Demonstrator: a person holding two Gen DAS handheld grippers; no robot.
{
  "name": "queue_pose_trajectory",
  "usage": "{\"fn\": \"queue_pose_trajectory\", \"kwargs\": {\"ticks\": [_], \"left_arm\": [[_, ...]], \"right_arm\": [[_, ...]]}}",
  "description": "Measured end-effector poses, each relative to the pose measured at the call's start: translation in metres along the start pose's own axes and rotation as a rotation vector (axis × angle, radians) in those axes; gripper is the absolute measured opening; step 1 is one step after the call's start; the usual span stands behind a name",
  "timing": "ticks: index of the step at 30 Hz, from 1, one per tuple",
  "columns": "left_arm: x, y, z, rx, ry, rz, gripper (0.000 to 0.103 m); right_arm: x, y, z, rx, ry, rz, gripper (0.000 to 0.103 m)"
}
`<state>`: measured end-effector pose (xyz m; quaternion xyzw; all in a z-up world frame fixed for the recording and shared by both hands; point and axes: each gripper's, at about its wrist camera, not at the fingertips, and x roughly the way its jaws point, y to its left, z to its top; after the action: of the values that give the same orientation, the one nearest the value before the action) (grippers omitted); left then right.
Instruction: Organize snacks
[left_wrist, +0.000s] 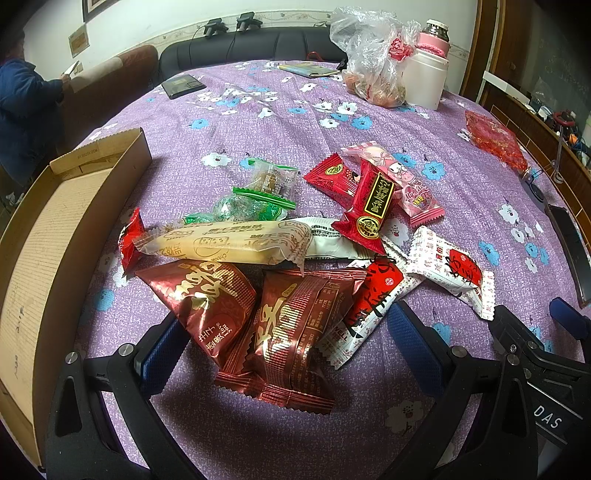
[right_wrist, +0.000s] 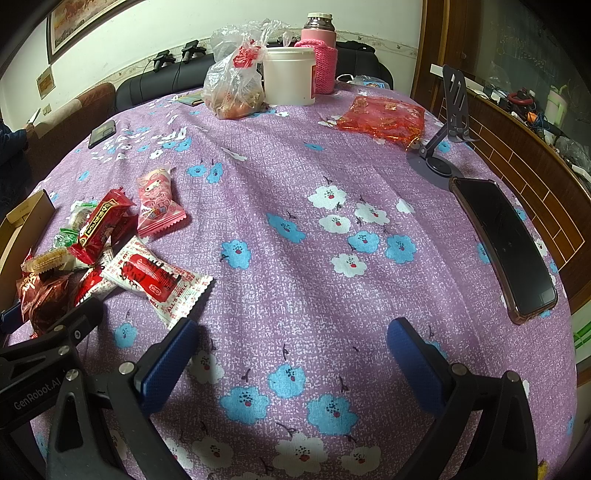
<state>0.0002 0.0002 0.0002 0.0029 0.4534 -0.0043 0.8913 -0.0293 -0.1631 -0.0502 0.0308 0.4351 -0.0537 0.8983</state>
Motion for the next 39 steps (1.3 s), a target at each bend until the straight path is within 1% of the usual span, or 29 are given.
{"fn": "queue_pose_trajectory", "kwargs": {"ticks": [17,20,25,27,29,32,35,37,39], "left_arm": [[0.0,0.0,0.0,-0.008,0.0,0.001,0.103],[-0.001,-0.002,-0.001,-0.037,-0.001,0.027,0.103],[-0.004,-0.001,-0.005,-0.034,0.008,0.026,0.103],[-0.004,0.001,-0.003,-0.004,0.051,-0.001,0.103],[-0.003,0.001,-0.001,0.026,0.075,-0.021,0.103],[-0.005,0.0,-0.003,0.06,0.077,-0.04,0.103],[-0.008,0.001,-0.007,0.07,0.067,-0.052,0.103],[-0.01,0.001,-0.009,0.072,0.083,-0.055,0.103],[-0.015,0.003,-0.012,0.069,0.091,-0.089,0.103]], "right_arm": [[0.0,0.0,0.0,0.0,0.0,0.0,0.103],[0.0,0.0,0.0,0.004,0.0,0.0,0.103],[0.0,0.0,0.0,0.007,0.0,0.001,0.103],[0.0,0.0,0.0,0.007,0.001,0.002,0.103],[0.001,0.001,0.003,0.001,0.014,0.005,0.103],[0.001,-0.002,0.004,-0.027,0.06,0.027,0.103],[0.003,0.0,0.005,-0.026,0.076,0.016,0.103],[0.003,0.0,0.006,-0.024,0.074,0.013,0.103],[0.002,0.001,0.005,-0.023,0.07,0.01,0.103]]}}
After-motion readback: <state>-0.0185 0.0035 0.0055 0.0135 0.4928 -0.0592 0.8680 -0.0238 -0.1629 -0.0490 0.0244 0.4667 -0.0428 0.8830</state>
